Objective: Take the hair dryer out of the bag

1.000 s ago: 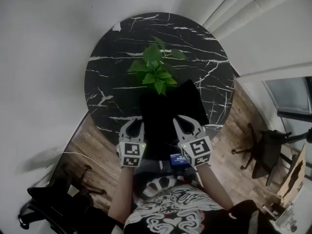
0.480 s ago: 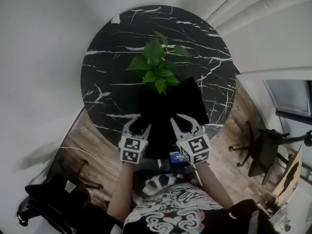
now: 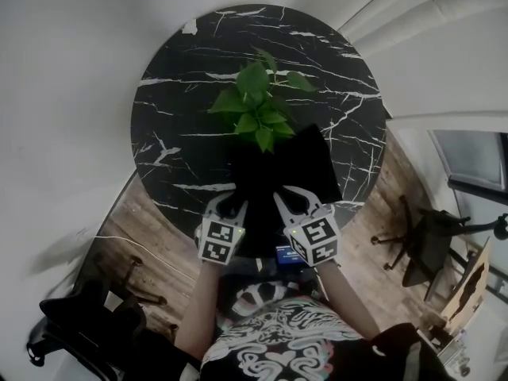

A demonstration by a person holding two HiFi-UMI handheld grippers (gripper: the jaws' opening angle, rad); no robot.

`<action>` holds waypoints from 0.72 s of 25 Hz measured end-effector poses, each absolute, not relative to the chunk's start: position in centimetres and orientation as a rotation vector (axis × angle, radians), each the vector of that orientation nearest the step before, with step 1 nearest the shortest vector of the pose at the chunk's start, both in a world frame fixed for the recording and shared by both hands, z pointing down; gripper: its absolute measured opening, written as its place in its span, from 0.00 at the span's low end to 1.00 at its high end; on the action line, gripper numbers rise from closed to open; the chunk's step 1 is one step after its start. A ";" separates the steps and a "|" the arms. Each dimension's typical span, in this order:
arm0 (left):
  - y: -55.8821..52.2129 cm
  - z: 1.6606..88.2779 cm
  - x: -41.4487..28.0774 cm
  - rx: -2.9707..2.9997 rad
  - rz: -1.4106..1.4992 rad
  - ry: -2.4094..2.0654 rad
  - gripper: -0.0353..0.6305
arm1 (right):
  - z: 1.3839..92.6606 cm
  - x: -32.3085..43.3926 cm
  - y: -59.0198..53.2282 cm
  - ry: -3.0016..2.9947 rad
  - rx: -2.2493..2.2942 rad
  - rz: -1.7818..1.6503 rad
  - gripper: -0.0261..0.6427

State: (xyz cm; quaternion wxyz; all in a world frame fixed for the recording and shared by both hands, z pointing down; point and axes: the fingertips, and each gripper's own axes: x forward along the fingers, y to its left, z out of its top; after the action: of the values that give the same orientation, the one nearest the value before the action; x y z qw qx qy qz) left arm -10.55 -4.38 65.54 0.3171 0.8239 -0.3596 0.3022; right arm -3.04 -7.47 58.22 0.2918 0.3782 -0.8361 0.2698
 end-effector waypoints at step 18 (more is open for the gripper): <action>-4.2 61.3 -8.2 2.560 0.957 -0.921 0.10 | 59.4 -5.8 -6.3 -2.214 0.873 1.071 0.24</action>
State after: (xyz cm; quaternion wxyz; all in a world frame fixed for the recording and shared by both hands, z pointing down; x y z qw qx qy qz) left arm -8.15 -4.18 61.31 0.1285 0.8803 -0.3166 0.3291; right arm -5.75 -6.26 59.44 0.2627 0.3228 -0.8186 0.3958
